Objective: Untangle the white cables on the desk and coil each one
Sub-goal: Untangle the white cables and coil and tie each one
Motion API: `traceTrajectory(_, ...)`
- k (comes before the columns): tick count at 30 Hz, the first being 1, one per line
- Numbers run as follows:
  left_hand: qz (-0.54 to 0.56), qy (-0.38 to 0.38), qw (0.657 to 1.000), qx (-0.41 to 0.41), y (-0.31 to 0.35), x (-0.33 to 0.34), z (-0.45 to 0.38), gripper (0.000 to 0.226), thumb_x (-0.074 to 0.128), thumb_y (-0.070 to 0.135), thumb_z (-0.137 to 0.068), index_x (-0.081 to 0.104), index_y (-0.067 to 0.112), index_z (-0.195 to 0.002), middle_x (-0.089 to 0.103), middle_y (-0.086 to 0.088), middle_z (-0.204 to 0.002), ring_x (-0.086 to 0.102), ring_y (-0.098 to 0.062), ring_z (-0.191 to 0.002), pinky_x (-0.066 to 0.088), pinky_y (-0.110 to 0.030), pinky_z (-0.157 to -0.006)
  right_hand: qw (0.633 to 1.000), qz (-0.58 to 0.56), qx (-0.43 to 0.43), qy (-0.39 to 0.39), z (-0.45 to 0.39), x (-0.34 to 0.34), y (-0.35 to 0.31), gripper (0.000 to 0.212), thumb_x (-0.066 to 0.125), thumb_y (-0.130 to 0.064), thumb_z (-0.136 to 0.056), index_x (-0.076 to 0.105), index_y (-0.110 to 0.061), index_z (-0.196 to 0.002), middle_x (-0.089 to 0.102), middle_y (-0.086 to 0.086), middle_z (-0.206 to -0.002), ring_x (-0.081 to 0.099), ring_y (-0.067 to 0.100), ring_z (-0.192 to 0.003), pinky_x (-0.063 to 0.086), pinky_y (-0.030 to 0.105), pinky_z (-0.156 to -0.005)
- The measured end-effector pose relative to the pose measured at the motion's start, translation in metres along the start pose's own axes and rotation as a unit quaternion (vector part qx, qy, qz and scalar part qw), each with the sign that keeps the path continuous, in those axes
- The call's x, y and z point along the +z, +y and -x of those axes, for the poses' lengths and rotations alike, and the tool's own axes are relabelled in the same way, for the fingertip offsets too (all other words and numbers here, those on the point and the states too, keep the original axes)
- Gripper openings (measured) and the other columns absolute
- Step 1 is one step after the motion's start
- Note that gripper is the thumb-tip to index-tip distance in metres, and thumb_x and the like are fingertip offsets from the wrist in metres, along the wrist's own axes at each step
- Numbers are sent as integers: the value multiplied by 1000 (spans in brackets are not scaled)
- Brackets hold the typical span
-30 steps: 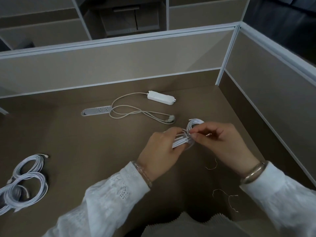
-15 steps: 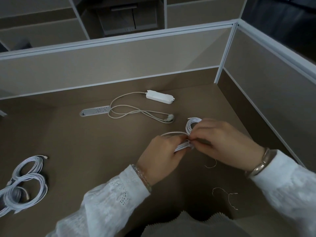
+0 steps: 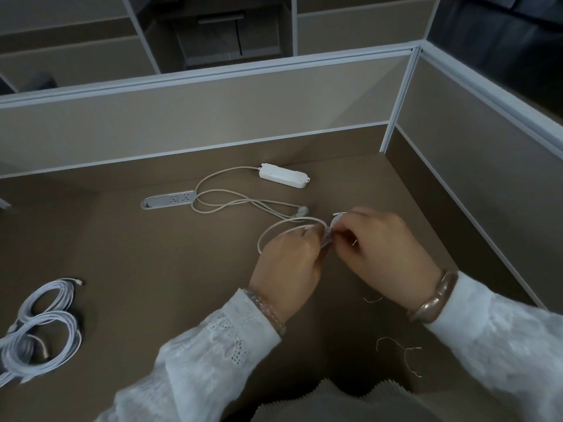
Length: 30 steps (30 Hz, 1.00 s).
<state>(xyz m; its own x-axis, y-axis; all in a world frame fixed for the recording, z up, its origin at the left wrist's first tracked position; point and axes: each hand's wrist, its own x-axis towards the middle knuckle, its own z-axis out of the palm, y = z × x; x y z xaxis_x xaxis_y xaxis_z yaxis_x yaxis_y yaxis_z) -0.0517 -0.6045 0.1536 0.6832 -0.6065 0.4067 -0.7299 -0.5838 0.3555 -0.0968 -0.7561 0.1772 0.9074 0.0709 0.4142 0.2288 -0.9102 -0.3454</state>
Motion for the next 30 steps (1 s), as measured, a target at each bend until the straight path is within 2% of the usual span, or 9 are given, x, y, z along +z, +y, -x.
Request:
traceTrajectory(4,115,64,991,-30,2,-9,-3,17,61,19,-86,73,10,-93,73,-2,-83,66,-14,-77,51,-21,-74,987,-74,24,143,16,15,-10,15,63,-6,-83,74,-7,-94,68,7,-85,63,19,-77,51,28,-74)
traceTrajectory(8,243,1,962,-128,2,-18,-4,14,56,17,-77,67,14,-68,62,5,-59,59,-11,-57,44,-21,-55,988,-8,-22,153,30,31,-14,25,61,-5,-85,69,-1,-108,63,12,-101,55,23,-93,48,34,-80)
traceTrajectory(10,226,-45,961,-151,-1,-19,-2,17,54,24,-72,64,14,-64,59,4,-55,56,-11,-53,40,-20,-52,989,29,-30,142,33,30,-11,23,64,-9,-82,70,-4,-104,62,11,-104,53,25,-97,46,37,-79)
traceTrajectory(13,200,-111,962,-148,0,-23,-4,20,56,29,-72,67,15,-83,61,2,-56,57,-10,-51,43,-25,-51,998,-19,21,49,31,22,-10,36,70,-19,-74,59,-15,-108,58,2,-107,54,16,-98,41,26,-80)
traceTrajectory(16,328,-208,902,-189,2,-30,-14,54,62,8,-77,46,24,-126,62,6,-53,52,-4,-45,39,-15,-48,974,-174,129,-67,22,18,-8,46,72,-12,-74,52,-20,-114,61,-11,-82,58,0,-72,40,9,-62)
traceTrajectory(20,406,-259,841,-246,-12,-26,-16,76,67,-6,-76,32,19,-139,68,-2,-62,56,-14,-48,46,-22,-49,982,-123,109,-93,21,27,0,6,62,-8,-81,61,-14,-83,64,2,-61,61,14,-56,42,27,-54)
traceTrajectory(23,405,-228,845,-265,-29,-18,-5,75,85,15,-64,50,16,-130,74,-5,-96,70,-19,-84,57,-33,-82,951,-214,206,-81,23,31,5,10,56,-8,-89,59,-8,-79,60,3,-49,61,10,-43,48,28,-51)
traceTrajectory(25,483,-191,802,-295,-31,-9,10,62,85,10,-66,59,11,-123,72,-8,-107,68,-25,-100,54,-38,-92,921,-272,275,-48,24,35,6,16,56,-17,-92,60,-8,-79,61,5,-46,63,15,-43,50,29,-56)
traceTrajectory(30,646,-137,624,-418,-17,20,38,45,79,10,-67,68,-7,-107,66,-30,-109,63,-42,-104,49,-49,-98,868,-333,366,35,35,58,9,29,61,-19,-91,59,-8,-64,59,10,-46,63,29,-46,50,38,-57)
